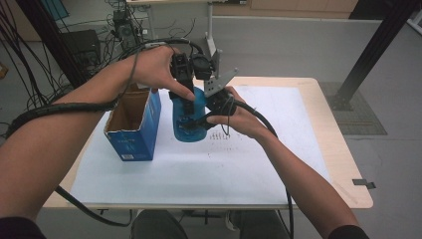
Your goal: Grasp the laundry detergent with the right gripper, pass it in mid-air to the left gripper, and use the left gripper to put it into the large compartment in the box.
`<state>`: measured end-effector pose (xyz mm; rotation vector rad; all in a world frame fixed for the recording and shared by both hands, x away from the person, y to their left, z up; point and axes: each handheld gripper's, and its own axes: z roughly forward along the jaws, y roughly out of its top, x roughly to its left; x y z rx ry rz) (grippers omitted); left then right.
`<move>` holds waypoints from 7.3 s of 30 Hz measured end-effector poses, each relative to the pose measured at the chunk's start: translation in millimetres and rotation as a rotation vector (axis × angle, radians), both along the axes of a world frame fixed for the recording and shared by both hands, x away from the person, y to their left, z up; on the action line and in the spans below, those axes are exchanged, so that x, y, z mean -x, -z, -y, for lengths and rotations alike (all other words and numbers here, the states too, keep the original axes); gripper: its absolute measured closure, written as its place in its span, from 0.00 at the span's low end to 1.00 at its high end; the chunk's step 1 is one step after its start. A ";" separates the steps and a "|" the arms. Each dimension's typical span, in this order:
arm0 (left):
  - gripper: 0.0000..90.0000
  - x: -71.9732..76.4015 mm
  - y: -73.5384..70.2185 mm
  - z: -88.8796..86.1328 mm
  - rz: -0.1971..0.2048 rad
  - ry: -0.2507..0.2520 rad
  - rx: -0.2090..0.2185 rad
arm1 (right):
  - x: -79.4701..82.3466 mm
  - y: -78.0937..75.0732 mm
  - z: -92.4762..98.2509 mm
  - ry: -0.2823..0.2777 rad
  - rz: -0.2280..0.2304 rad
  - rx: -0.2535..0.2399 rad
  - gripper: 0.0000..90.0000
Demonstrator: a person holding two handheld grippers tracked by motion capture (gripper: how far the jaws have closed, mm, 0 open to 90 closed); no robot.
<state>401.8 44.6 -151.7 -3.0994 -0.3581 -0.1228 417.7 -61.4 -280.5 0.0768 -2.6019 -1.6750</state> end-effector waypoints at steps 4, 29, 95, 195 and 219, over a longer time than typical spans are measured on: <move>0.41 0.0 0.2 0.3 -0.002 0.001 -0.002 | -0.2 0.0 0.1 0.000 0.001 0.000 0.48; 0.41 -1.7 3.0 1.5 0.000 0.008 -0.016 | -2.6 2.9 -1.8 -0.004 0.005 0.002 0.47; 0.42 1.1 -0.3 1.6 0.003 0.008 0.002 | -1.3 1.1 -0.1 -0.008 0.029 -0.007 0.46; 0.42 -39.0 -127.5 -145.2 0.143 -1.165 0.087 | 21.1 -25.9 150.5 0.329 0.003 0.374 0.09; 0.42 -40.1 -115.8 -186.0 0.147 -1.385 0.138 | 19.6 -26.9 149.2 0.330 0.011 0.380 0.09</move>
